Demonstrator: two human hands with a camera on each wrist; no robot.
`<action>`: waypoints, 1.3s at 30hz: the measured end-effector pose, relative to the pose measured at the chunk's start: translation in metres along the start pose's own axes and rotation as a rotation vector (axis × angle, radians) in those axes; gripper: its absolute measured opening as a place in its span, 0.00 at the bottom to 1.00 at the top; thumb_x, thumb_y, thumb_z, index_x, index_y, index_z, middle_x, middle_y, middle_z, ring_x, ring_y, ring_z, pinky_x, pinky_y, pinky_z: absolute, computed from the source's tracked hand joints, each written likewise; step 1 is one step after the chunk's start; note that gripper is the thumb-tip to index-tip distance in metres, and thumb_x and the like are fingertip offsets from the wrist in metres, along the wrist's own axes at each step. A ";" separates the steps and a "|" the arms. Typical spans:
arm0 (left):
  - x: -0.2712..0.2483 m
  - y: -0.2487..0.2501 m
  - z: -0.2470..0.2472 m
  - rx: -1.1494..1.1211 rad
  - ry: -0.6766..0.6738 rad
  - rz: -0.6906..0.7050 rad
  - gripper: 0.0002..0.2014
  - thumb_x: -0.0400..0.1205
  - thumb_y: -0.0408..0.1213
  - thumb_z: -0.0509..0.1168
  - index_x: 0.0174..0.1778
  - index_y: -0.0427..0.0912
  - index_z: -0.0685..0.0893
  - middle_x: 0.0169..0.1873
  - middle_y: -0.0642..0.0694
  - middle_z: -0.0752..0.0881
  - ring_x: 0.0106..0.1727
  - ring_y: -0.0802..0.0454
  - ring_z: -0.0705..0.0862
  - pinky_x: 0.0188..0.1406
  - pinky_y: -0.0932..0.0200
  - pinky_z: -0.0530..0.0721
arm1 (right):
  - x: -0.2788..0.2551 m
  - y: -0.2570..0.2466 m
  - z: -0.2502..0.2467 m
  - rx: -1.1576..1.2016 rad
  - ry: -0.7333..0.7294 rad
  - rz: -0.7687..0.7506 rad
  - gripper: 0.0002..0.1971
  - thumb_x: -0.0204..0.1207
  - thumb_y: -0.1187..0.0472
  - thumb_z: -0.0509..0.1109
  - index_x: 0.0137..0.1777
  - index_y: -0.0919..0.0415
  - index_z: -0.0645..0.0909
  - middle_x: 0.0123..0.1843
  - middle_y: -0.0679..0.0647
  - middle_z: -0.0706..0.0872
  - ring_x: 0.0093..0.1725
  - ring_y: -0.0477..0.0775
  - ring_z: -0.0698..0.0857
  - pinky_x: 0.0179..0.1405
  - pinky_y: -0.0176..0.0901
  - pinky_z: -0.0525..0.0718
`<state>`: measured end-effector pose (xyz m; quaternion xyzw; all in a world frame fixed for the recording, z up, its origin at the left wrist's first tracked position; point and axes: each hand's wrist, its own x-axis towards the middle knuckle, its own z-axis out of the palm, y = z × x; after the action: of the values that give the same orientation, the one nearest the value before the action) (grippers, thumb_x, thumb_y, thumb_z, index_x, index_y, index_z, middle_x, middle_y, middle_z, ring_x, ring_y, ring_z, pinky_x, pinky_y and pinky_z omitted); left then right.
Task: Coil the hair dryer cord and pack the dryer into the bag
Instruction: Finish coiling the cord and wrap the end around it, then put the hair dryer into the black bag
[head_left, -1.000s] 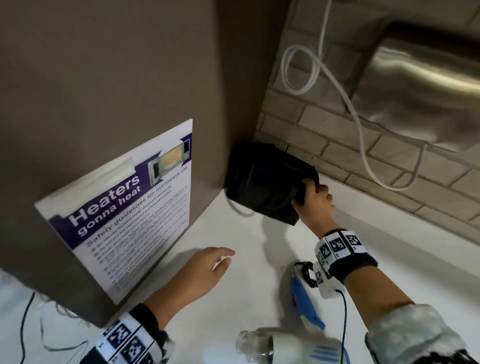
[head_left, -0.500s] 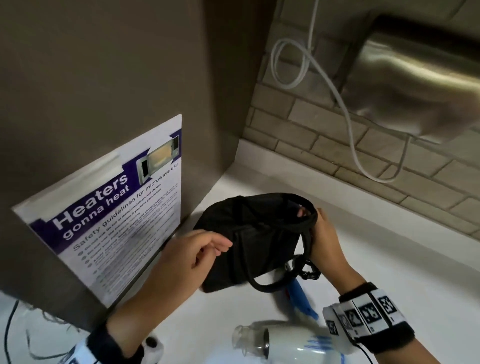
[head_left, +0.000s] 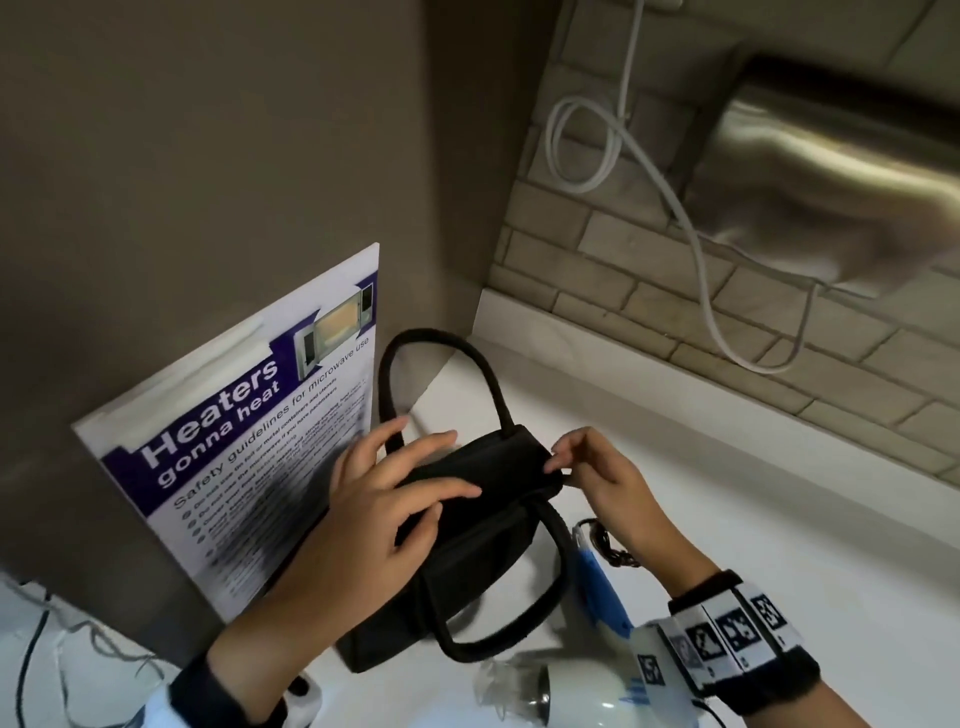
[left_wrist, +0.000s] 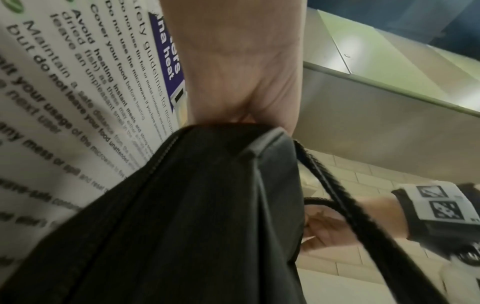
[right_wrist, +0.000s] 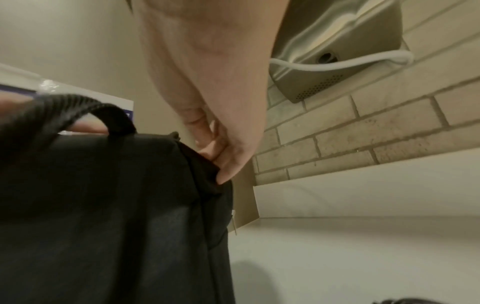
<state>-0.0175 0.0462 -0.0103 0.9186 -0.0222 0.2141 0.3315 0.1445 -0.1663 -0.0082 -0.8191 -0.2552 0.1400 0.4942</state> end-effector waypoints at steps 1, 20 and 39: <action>0.000 -0.003 0.001 -0.003 -0.010 -0.019 0.17 0.78 0.44 0.59 0.61 0.67 0.80 0.70 0.67 0.73 0.77 0.58 0.65 0.73 0.49 0.66 | 0.003 0.002 0.001 -0.044 0.039 0.051 0.15 0.80 0.71 0.55 0.55 0.54 0.79 0.51 0.55 0.85 0.53 0.48 0.84 0.58 0.39 0.81; -0.001 -0.027 0.005 -0.170 0.099 -0.359 0.14 0.76 0.45 0.71 0.58 0.60 0.86 0.68 0.55 0.78 0.70 0.60 0.76 0.69 0.64 0.71 | 0.036 0.033 0.016 0.490 0.179 0.372 0.10 0.72 0.73 0.70 0.53 0.72 0.87 0.54 0.69 0.89 0.59 0.65 0.87 0.71 0.61 0.78; 0.007 -0.011 0.021 -0.439 0.192 -0.633 0.07 0.78 0.46 0.68 0.39 0.48 0.81 0.29 0.52 0.86 0.34 0.61 0.86 0.30 0.68 0.76 | 0.008 -0.031 0.023 -0.609 0.277 -0.202 0.13 0.73 0.68 0.72 0.54 0.51 0.85 0.45 0.48 0.89 0.41 0.46 0.87 0.44 0.43 0.87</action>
<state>-0.0016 0.0428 -0.0288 0.7631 0.2478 0.1764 0.5702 0.1316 -0.1332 0.0081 -0.9108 -0.2954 -0.1045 0.2686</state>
